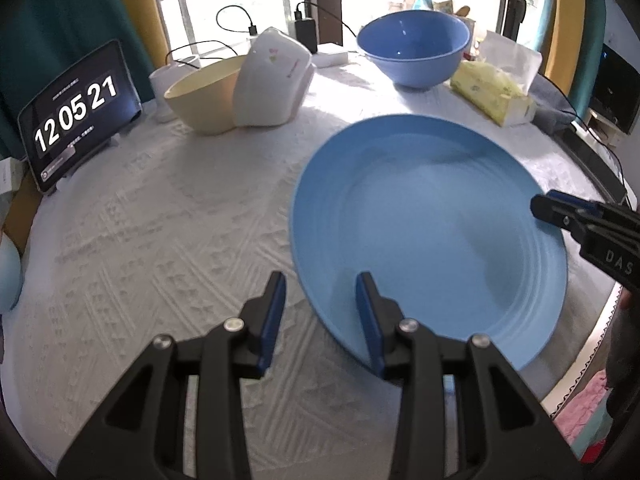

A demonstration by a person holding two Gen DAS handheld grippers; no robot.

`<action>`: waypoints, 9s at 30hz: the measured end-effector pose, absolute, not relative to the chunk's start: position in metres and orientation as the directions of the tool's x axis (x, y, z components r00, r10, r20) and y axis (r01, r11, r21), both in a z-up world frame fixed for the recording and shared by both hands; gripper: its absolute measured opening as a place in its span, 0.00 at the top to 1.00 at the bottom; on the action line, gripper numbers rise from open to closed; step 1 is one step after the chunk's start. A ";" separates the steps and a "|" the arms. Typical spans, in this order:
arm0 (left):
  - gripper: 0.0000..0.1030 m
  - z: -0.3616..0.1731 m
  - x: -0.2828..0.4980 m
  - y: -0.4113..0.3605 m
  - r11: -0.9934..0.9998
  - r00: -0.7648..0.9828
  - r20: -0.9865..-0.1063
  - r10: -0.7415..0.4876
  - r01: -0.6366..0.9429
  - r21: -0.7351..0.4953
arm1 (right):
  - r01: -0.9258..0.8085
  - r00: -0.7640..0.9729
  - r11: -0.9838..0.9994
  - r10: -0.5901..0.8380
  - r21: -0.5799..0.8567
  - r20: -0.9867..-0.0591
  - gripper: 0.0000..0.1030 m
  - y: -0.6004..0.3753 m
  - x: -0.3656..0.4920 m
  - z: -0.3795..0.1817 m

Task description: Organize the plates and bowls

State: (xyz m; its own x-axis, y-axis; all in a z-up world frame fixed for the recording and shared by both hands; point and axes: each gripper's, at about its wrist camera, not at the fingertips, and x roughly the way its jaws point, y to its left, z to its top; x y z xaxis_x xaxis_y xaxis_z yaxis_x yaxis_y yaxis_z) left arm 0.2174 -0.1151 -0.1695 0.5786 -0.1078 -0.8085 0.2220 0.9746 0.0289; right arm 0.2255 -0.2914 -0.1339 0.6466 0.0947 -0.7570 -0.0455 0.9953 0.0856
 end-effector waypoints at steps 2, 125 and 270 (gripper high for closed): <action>0.63 -0.171 0.219 -0.118 0.974 0.577 -0.810 -0.105 0.226 0.034 | -0.041 0.642 0.995 0.094 0.088 -0.761 0.73 -0.294 0.228 -0.135; 0.62 -0.134 0.446 -0.241 0.949 0.608 -0.750 -0.259 0.305 -0.080 | -0.003 0.755 0.987 0.108 0.163 -0.646 0.77 -0.379 0.433 -0.099; 0.61 -0.139 0.188 0.076 0.972 0.702 -0.709 -0.060 -0.119 -0.200 | -0.433 0.531 0.894 0.357 0.116 -0.768 0.71 -0.063 0.271 -0.120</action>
State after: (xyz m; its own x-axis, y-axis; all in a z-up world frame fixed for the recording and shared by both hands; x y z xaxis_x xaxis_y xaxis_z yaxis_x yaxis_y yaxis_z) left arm 0.1883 0.0764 -0.1387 0.7022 -0.0601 -0.7095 -0.1192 0.9724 -0.2004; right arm 0.2711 -0.0630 -0.1196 0.5313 0.3574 -0.7681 -0.4331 0.8938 0.1163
